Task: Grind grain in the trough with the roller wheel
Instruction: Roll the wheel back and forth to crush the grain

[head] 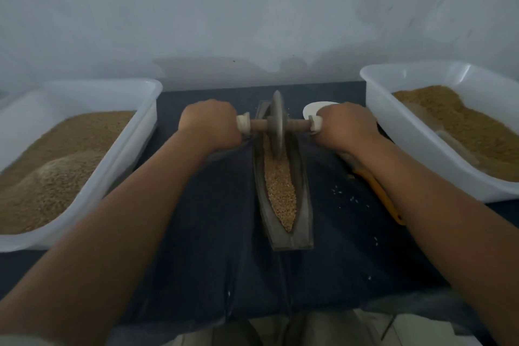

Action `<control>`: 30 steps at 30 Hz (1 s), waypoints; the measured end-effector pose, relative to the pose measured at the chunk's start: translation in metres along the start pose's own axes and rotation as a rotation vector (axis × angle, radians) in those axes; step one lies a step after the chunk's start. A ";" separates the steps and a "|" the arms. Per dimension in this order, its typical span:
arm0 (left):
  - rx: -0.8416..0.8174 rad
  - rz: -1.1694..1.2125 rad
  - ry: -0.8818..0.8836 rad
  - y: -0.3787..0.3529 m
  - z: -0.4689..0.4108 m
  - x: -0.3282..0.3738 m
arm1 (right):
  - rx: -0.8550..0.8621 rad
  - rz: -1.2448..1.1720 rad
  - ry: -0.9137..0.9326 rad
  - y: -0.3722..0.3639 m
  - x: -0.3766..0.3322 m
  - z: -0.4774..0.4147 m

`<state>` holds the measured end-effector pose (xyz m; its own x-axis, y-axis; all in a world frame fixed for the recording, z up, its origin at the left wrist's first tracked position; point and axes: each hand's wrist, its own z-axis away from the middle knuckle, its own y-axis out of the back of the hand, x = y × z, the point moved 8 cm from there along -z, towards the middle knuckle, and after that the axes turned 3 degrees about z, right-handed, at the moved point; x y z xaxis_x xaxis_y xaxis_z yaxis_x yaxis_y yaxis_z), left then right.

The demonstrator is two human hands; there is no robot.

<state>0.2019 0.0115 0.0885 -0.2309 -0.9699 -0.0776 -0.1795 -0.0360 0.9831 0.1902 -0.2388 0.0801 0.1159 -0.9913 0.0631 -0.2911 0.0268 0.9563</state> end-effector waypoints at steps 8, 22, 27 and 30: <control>-0.189 0.087 -0.224 -0.009 0.087 0.009 | -0.401 -0.060 0.122 -0.011 0.010 0.087; -0.234 0.159 -0.105 -0.018 0.061 -0.002 | -0.069 0.026 0.132 0.010 -0.003 0.047; -0.219 0.195 -0.116 -0.029 0.087 -0.006 | -0.078 -0.002 0.167 0.014 0.000 0.078; -0.121 0.136 -0.039 -0.026 0.039 -0.008 | -0.040 0.017 0.102 0.013 -0.005 0.033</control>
<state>0.1711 0.0300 0.0575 -0.2824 -0.9578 0.0537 -0.0286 0.0644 0.9975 0.1546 -0.2377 0.0830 0.2084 -0.9723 0.1062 -0.2556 0.0507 0.9655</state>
